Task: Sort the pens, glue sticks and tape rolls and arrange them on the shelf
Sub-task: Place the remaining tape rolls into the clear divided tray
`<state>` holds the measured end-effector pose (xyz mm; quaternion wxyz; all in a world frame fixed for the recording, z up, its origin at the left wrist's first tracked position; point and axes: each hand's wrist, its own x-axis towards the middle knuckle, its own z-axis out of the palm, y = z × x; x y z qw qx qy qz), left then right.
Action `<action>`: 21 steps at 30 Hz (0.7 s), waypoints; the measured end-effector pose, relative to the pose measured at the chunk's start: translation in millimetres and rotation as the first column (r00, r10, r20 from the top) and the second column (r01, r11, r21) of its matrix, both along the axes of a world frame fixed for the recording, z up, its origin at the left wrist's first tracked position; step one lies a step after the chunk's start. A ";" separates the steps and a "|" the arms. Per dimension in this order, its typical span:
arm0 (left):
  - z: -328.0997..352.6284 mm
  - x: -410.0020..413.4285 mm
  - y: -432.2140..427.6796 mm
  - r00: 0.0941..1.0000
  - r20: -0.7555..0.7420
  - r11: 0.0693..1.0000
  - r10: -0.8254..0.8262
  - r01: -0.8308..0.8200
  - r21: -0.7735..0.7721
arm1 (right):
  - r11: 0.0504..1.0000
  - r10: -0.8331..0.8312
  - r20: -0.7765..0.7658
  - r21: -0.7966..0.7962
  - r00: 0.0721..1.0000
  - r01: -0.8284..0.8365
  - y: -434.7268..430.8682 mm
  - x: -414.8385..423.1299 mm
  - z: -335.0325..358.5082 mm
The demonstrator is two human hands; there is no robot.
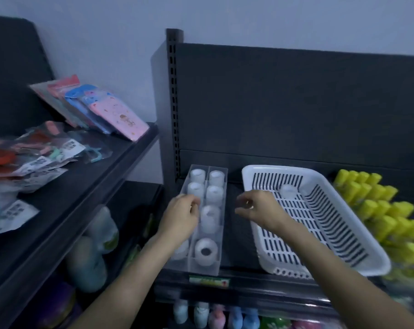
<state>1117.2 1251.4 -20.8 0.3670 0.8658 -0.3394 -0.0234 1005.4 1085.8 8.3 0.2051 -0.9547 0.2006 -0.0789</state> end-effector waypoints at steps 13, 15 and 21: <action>-4.9 -25.9 -167.9 0.939 0.258 0.897 -0.226 0.097 0.431 | 0.967 -0.252 -0.197 -0.002 0.948 0.257 -194.3 -17.2 -44.6; -7.2 -21.7 -169.5 0.941 0.268 0.905 -0.206 0.079 0.418 | 0.965 -0.246 -0.250 0.021 0.936 0.260 -202.9 -1.7 -52.5; -9.7 -12.2 -152.9 0.948 0.262 0.929 -0.180 0.076 0.361 | 0.967 -0.242 -0.306 0.005 0.921 0.255 -206.6 8.9 -69.3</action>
